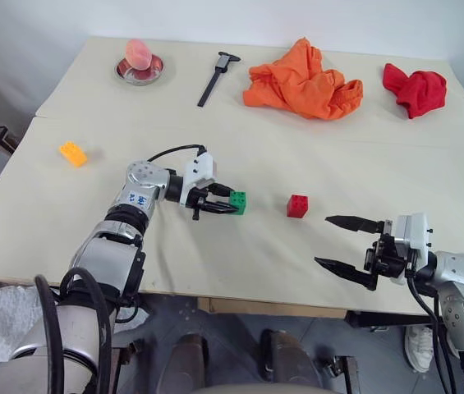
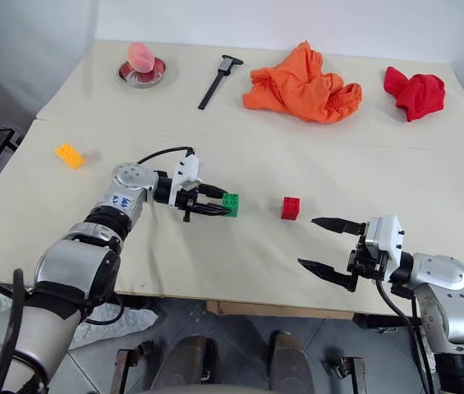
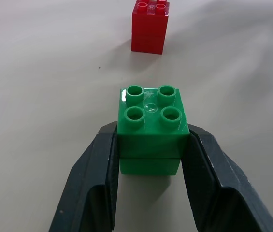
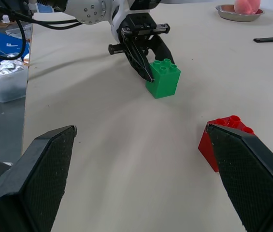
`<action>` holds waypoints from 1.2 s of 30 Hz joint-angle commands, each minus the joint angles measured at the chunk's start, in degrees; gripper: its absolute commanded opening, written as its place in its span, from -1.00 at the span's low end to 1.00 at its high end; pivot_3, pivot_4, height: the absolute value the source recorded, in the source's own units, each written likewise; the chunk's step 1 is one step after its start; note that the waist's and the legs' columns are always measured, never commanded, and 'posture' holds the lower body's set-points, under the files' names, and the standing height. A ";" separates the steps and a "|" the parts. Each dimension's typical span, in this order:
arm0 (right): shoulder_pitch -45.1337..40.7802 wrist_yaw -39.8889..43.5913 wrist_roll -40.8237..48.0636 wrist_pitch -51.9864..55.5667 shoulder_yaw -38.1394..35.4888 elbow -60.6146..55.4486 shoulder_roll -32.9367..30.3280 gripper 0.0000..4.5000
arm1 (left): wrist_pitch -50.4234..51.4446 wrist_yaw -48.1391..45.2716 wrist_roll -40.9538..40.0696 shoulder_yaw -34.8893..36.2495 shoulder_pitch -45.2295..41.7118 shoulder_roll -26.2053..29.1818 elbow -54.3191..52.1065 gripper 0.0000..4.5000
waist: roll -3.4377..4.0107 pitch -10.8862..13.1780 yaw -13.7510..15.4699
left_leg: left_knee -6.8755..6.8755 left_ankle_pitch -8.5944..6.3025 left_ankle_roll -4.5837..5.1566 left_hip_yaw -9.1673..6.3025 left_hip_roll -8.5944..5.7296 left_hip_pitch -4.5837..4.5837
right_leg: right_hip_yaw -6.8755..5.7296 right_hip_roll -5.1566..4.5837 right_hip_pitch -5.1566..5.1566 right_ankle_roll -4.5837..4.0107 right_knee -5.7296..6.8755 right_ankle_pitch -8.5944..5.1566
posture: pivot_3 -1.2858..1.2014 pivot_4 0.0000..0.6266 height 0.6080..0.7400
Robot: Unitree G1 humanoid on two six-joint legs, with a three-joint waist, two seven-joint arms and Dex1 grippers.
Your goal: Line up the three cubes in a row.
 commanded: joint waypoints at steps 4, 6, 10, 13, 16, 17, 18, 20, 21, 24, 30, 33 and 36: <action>0.90 -0.78 0.75 -0.27 -0.65 -2.47 0.32 1.00 | 0.38 -0.09 1.44 1.54 -2.77 -0.91 1.05 -0.35 | 0.00 0.00 -0.04 | -0.01 -0.01 0.01 0.00 0.00 0.00 | 0.00 0.00 0.00 0.00 -0.01 0.00 | 0.03 -0.52 1.00; 1.10 -1.07 0.66 -0.35 -0.35 -2.71 0.55 1.00 | -0.35 0.90 1.42 2.17 -2.98 -0.95 0.98 0.08 | 0.00 0.00 -0.04 | -0.01 -0.01 0.01 0.00 0.00 0.00 | 0.00 0.00 -0.01 0.00 -0.01 0.00 | 0.03 -0.52 1.00; 1.21 -1.72 0.62 -0.25 0.47 -3.22 1.42 1.00 | -0.81 -1.12 0.11 4.33 -2.70 0.32 0.02 0.62 | 0.00 0.00 -0.07 | -0.01 -0.01 0.01 0.00 0.00 0.00 | 0.00 0.00 -0.01 0.00 -0.01 0.00 | 0.03 -0.52 1.00; -0.24 -2.37 0.74 0.20 1.64 -2.77 2.52 1.00 | -3.34 -6.58 -3.07 7.50 0.52 4.54 -3.41 0.88 | -0.01 0.01 -0.59 | -0.01 -0.01 0.01 0.01 0.00 0.00 | 0.00 0.01 -0.02 0.00 0.00 0.00 | 0.03 -0.52 1.00; -3.13 -3.98 1.05 1.71 2.93 -2.02 4.01 1.00 | -2.36 -10.59 -8.28 11.92 6.55 9.81 -10.59 0.88 | 0.01 0.01 -1.92 | -0.06 0.00 0.00 0.11 0.09 0.06 | 0.02 0.01 -0.09 -0.01 0.07 0.00 | 0.03 -0.52 1.00; -3.96 -4.31 1.51 2.39 3.14 -1.98 4.47 1.00 | -0.88 -10.58 -9.72 13.08 9.18 11.28 -13.85 0.94 | 0.01 0.01 -2.21 | -0.06 0.00 -0.01 0.13 0.12 0.06 | 0.02 0.02 -0.11 -0.02 0.10 -0.01 | 0.03 -0.52 1.00; -4.38 -4.42 1.83 2.82 3.19 -2.00 4.77 1.00 | 0.43 -10.35 -10.75 13.70 11.32 12.19 -16.80 0.94 | 0.01 0.01 -2.21 | -0.07 0.01 -0.01 0.13 0.14 0.08 | 0.02 0.02 -0.12 -0.03 0.15 -0.02 | 0.03 -0.52 1.00; -6.08 -3.79 1.89 3.18 4.36 -1.67 5.55 1.00 | 5.22 -6.59 -14.62 17.42 20.86 14.93 -28.56 0.94 | 0.01 0.01 -2.07 | -0.03 0.00 -0.01 0.11 0.14 0.07 | 0.02 0.00 -0.12 -0.03 0.18 -0.02 | 0.03 -0.52 1.00; -6.86 -3.46 1.80 3.20 5.00 -1.57 5.92 1.00 | 7.92 -3.95 -16.51 19.50 25.89 15.85 -34.90 0.94 | 0.01 0.01 -2.17 | -0.02 0.00 0.00 0.12 0.15 0.08 | 0.05 -0.02 -0.11 -0.03 0.18 -0.01 | 0.03 -0.52 1.00; -9.82 -3.41 1.74 3.01 6.73 -1.28 8.01 1.00 | 13.27 7.12 -20.25 28.33 42.01 17.05 -50.29 0.94 | 0.01 0.01 -2.36 | -0.03 -0.07 0.04 0.08 0.16 0.04 | 0.11 -0.04 -0.13 -0.04 0.18 -0.01 | 0.03 -0.52 1.00; -13.23 -3.25 0.61 1.49 9.07 -0.71 11.36 1.00 | 14.96 29.20 -23.20 43.76 61.95 12.25 -63.88 0.94 | -0.03 -0.01 -1.45 | -0.01 -0.20 0.05 0.09 0.24 0.10 | 0.09 -0.10 -0.09 -0.06 0.15 -0.01 | 0.03 -0.52 1.00; -13.97 -2.97 0.30 1.16 10.20 -1.23 12.06 1.00 | 14.45 37.68 -25.11 49.94 67.83 8.54 -66.73 0.94 | -0.03 -0.01 -1.56 | -0.01 -0.24 0.08 0.11 0.20 0.17 | 0.09 -0.19 -0.04 -0.07 0.13 -0.01 | 0.03 -0.52 1.00; -14.56 -2.99 0.40 1.12 10.71 -1.70 12.34 1.00 | 15.96 43.35 -27.30 51.73 70.95 5.11 -71.33 0.94 | -0.12 -0.06 -1.50 | -0.01 -0.28 0.07 0.10 0.19 0.15 | 0.07 -0.19 -0.05 -0.07 0.11 0.00 | 0.03 -0.52 1.00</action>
